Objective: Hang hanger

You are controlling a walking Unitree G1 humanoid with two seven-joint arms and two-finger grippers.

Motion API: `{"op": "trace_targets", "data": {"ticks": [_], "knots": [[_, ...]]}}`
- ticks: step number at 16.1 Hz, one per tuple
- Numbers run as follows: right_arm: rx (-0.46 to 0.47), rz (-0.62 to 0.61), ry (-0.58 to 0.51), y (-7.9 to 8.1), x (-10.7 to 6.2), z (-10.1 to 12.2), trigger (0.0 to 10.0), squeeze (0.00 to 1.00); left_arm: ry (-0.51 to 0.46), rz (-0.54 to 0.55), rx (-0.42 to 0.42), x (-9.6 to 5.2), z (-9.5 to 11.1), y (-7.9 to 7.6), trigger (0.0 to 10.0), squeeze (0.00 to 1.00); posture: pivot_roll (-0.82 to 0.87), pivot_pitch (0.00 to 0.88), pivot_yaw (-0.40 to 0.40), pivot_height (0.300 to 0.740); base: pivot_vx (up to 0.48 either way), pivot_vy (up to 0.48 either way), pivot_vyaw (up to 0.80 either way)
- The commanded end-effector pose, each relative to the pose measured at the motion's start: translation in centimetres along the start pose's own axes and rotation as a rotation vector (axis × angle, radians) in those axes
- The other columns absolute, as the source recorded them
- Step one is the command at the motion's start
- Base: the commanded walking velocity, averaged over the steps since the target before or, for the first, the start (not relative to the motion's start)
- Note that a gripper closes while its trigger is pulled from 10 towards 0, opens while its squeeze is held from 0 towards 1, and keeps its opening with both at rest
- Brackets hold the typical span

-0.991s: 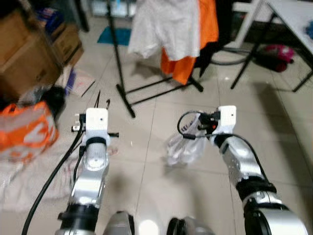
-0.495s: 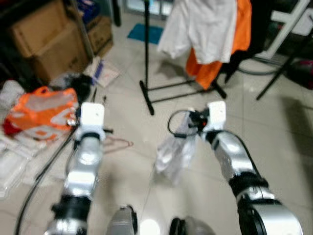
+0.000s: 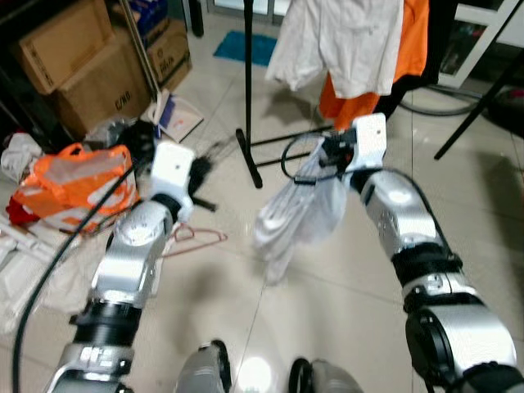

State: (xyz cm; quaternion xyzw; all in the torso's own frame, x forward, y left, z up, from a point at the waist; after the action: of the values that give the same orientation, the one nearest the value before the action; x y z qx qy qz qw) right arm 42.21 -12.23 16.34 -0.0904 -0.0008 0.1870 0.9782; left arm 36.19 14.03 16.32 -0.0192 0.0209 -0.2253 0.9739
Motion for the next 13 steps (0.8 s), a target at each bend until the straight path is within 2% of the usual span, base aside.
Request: {"op": "trace_targets", "data": {"ticks": [1,2,4,5,9,11,12,13], "knots": [[0.004,-0.009,-0.047,-0.8,0.1,1.9,10.0,0.0,-0.027,-0.132,0.003,-0.4,1.3,-1.6,10.0,0.0,-0.04,0.153,-0.044,0.74,0.0,0.0,0.0],[0.0,-0.007,-0.059,-0.9,0.1,2.5,10.0,0.0,-0.046,-0.234,-0.025,-1.0,2.5,-2.5,10.0,0.0,-0.04,0.153,-0.042,0.74,0.0,0.0,0.0],[-0.005,-0.009,-0.061,-0.9,0.2,2.8,10.0,0.0,-0.082,-0.324,-0.054,-1.6,4.3,-3.0,10.0,0.0,-0.04,0.152,-0.039,0.74,0.0,0.0,0.0],[-0.015,-0.025,-0.056,-1.1,0.2,2.8,10.0,0.0,-0.099,-0.436,-0.073,-2.7,5.7,-4.0,10.0,0.0,-0.03,0.15,-0.036,0.74,0.0,0.0,0.0],[-0.021,-0.052,-0.059,-1.4,0.2,3.3,10.0,0.0,-0.07,-0.513,-0.07,-3.7,5.9,-4.6,10.0,0.0,-0.03,0.143,-0.029,0.74,0.0,0.0,0.0],[-0.056,-0.102,-0.065,-2.2,0.2,3.6,10.0,0.0,-0.036,-0.565,-0.075,-4.5,5.9,-5.2,10.0,0.0,-0.03,0.14,-0.028,0.74,0.0,0.0,0.0],[-0.062,-0.18,-0.07,-3.5,0.1,3.7,10.0,0.0,-0.015,-0.573,-0.059,-4.8,5.8,-5.1,10.0,0.0,-0.03,0.14,-0.028,0.74,0.0,0.0,0.0],[-0.056,-0.213,-0.067,-4.2,0.0,3.7,10.0,0.0,-0.01,-0.569,-0.06,-5.0,5.7,-4.9,10.0,0.0,-0.03,0.136,-0.029,0.74,0.0,0.0,0.0]]}}
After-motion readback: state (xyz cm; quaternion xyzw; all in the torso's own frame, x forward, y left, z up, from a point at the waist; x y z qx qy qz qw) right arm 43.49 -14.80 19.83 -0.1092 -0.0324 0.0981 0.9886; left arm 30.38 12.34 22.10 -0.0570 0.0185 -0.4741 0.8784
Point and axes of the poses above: a point about 5 cm out from each wrist's last joint towards the gripper, its own x axis pointing out of the wrist towards the gripper, its own z axis along the axis of the wrist's last joint, y = z × x, the point moved 4 cm from there along x, pointing out of the wrist towards the gripper, and after that the axes turned 12 degrees about -x, right-handed, at the moved point
